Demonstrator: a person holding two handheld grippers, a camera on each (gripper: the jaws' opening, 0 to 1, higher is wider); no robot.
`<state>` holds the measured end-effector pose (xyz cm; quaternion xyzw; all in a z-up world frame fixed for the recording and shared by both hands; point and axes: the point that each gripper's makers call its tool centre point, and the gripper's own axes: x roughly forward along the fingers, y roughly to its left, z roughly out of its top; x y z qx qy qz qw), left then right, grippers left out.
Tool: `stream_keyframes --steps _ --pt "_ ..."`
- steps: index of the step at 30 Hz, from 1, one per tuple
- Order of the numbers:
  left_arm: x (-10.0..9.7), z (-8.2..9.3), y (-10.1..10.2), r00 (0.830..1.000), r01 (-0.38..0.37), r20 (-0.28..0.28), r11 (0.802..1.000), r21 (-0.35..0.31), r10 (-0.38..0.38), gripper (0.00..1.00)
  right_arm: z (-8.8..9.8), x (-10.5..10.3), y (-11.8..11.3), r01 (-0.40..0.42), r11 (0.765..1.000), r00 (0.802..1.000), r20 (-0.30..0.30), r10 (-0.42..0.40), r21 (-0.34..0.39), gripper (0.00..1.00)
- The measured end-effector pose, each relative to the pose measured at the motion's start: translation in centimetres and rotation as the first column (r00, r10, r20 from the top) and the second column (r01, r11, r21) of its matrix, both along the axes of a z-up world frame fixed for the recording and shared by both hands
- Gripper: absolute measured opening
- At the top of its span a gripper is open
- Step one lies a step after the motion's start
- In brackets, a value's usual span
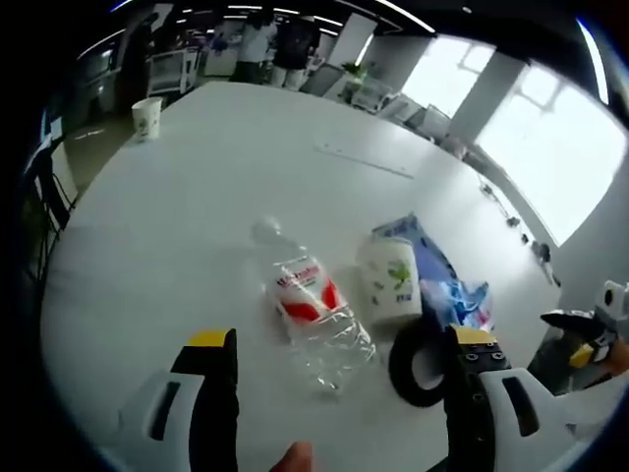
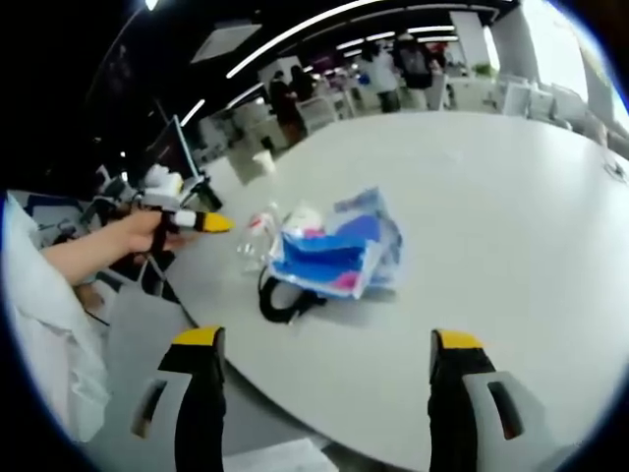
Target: Arrange the tabletop items into an orderly group along one side of the table until the central work area is clear of visible clutter.
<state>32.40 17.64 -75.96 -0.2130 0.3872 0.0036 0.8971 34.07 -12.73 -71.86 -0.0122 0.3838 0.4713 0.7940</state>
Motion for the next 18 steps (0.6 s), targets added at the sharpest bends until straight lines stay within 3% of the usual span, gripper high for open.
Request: stream_keyframes --steps 12,18 --pt "0.7 -0.9 -0.2 0.999 -0.030 -0.030 0.999 0.012 0.031 0.83 1.0 0.8 2.0 -0.046 0.999 0.999 0.026 0.046 0.015 0.83" --pt "1.1 -1.2 0.1 0.998 -0.057 -0.035 0.998 0.016 0.057 0.82 2.1 1.5 3.7 -0.056 0.997 0.998 0.027 0.055 0.058 0.83"
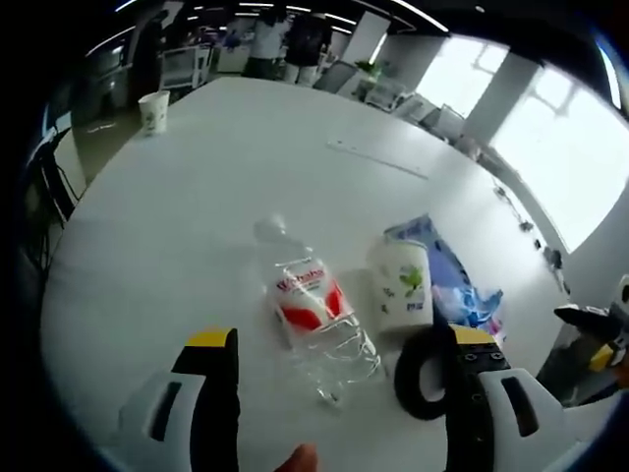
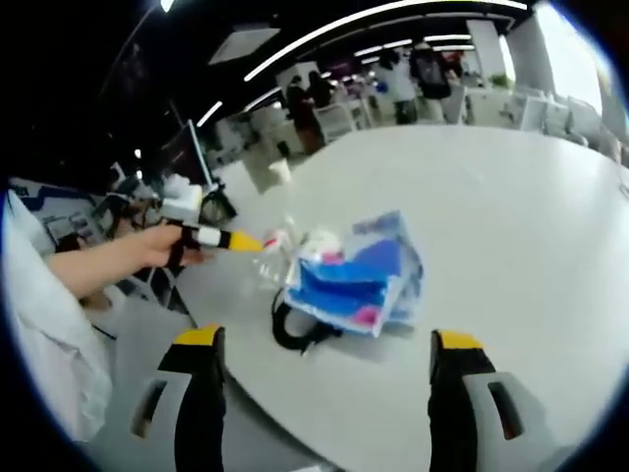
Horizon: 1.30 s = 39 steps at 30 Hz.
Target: Arrange the tabletop items into an orderly group along one side of the table until the central work area is clear of visible clutter.
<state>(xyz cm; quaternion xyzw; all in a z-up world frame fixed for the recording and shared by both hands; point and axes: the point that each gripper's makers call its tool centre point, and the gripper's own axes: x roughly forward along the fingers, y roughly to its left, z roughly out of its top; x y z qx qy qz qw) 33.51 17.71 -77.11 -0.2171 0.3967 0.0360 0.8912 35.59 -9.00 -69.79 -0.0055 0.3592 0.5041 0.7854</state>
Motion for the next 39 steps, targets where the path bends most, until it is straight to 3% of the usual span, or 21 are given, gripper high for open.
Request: stream_keyframes --steps 9,20,23,39 --pt "0.5 -0.1 0.3 1.000 -0.019 0.002 1.000 0.007 0.019 0.82 0.7 0.4 2.2 -0.045 0.999 0.999 0.023 0.045 0.007 0.83" --pt "0.4 -1.0 1.3 0.993 -0.115 -0.027 0.993 0.030 0.116 0.78 0.9 0.6 3.4 -0.077 0.997 0.997 0.022 0.076 0.013 0.83" --pt "0.5 -1.3 0.9 0.994 -0.105 -0.034 0.994 0.008 0.106 0.77 1.0 0.9 3.7 -0.082 0.997 0.996 0.023 0.081 0.017 0.82" --pt "0.3 -2.6 0.8 0.989 -0.124 -0.076 0.991 0.056 0.128 0.75 2.7 2.4 6.8 -0.119 0.991 0.993 0.025 0.117 0.067 0.80"
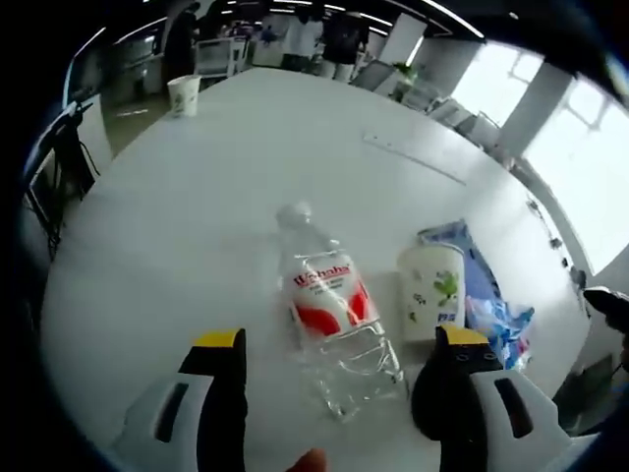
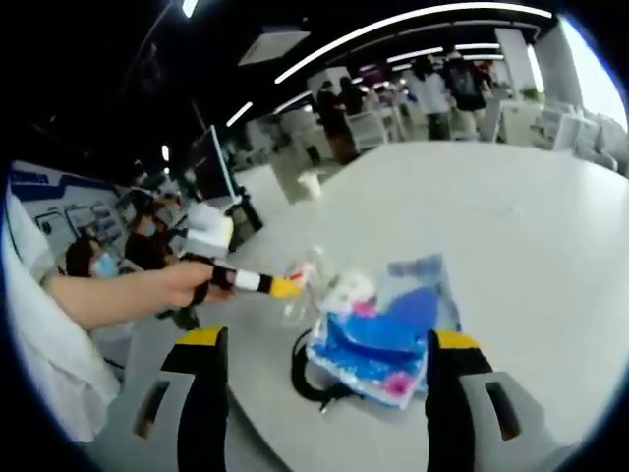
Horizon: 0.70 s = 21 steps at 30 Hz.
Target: Arrange the tabletop items into an orderly group along one side of the table until the central work area is clear of visible clutter.
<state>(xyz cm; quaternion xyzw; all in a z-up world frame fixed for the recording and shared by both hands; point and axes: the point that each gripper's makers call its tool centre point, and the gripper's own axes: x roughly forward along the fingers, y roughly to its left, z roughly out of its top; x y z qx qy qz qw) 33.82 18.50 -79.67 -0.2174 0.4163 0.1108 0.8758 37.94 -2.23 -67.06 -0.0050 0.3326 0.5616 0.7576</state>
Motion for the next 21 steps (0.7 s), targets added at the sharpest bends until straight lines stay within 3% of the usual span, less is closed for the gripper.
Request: stream_keyframes --steps 21 --pt "0.9 -1.2 0.1 0.999 -0.044 0.016 0.998 -0.036 0.045 0.73 2.4 2.3 4.2 0.025 0.993 0.998 -0.057 -0.018 0.118 0.77"
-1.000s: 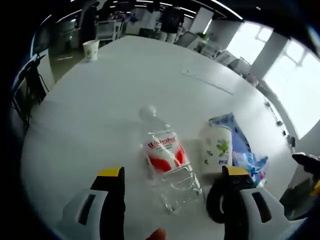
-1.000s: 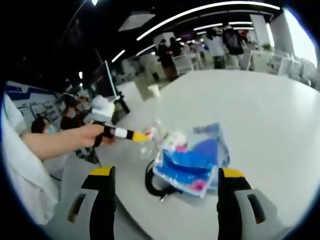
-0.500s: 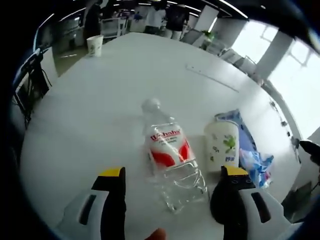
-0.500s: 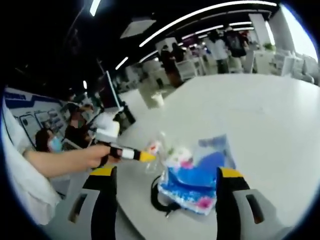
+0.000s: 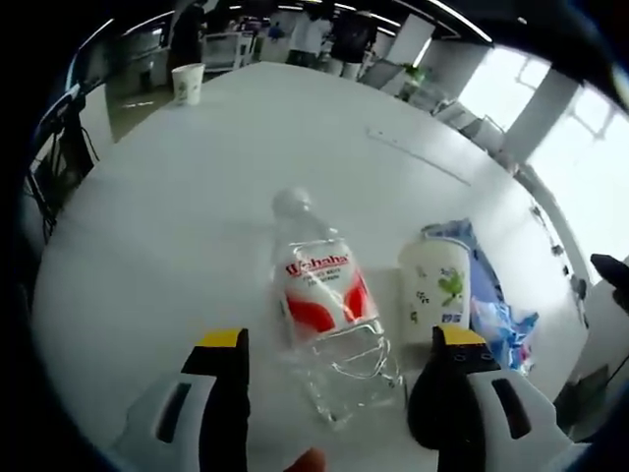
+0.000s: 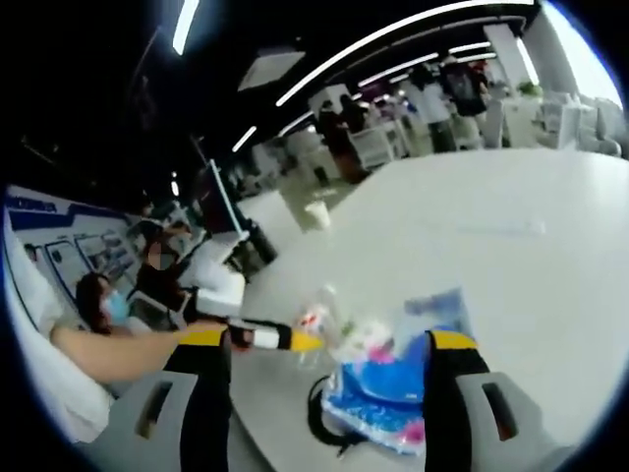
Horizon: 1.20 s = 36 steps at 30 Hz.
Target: Arrange the tabletop items into an orderly group along one side of the table until the central work area is clear of visible clutter.
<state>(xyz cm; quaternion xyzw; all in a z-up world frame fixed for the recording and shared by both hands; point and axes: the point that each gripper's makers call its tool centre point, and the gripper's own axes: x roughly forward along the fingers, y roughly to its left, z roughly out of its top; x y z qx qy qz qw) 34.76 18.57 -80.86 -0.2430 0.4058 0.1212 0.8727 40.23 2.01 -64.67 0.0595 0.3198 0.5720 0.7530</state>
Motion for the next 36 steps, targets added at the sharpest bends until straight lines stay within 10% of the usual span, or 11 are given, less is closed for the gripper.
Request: stream_keyframes --steps 36 --pt "0.3 -0.9 0.1 0.998 -0.039 0.038 0.999 -0.028 0.040 0.62 0.3 1.7 10.1 0.002 0.999 0.997 -0.074 0.001 0.050 0.69"
